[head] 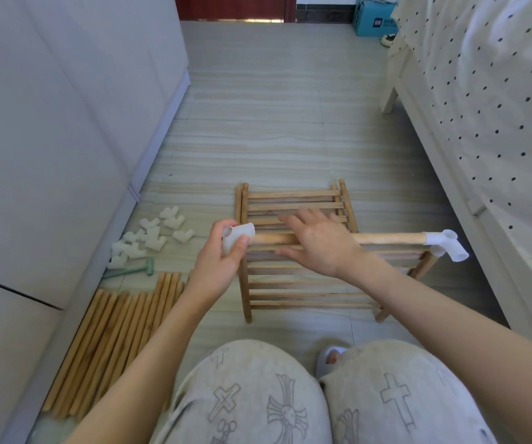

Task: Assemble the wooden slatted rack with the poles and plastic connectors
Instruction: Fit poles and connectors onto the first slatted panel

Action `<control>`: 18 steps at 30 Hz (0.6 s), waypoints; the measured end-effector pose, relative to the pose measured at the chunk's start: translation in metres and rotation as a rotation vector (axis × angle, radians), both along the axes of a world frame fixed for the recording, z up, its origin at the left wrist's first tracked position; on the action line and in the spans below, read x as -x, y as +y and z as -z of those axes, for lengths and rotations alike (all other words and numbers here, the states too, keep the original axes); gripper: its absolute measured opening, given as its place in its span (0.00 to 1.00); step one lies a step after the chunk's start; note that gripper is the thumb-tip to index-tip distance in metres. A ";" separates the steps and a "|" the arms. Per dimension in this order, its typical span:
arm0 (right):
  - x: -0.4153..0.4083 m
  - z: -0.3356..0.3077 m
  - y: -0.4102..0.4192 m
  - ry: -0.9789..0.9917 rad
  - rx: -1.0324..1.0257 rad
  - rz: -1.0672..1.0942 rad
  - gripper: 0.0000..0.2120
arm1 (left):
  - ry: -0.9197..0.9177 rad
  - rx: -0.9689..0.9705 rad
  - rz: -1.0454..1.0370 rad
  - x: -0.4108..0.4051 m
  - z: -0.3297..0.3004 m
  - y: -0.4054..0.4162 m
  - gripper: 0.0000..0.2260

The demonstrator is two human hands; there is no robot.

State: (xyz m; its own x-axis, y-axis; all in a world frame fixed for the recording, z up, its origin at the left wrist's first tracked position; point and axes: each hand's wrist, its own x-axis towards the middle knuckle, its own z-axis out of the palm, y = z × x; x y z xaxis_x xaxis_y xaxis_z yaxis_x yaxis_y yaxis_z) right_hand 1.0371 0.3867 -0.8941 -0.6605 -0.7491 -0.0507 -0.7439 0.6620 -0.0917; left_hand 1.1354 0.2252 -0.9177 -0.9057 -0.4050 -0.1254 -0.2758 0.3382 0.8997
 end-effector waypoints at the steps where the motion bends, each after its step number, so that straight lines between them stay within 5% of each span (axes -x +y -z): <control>1: 0.001 0.002 -0.003 -0.060 -0.046 0.010 0.22 | -0.003 0.023 -0.001 0.001 0.000 0.001 0.11; 11: -0.004 0.003 0.001 0.045 0.016 -0.016 0.14 | 0.121 -0.157 -0.217 -0.004 0.001 0.007 0.09; 18: -0.004 0.005 0.007 0.094 0.027 0.019 0.16 | 0.035 0.236 -0.069 -0.001 0.002 -0.006 0.12</control>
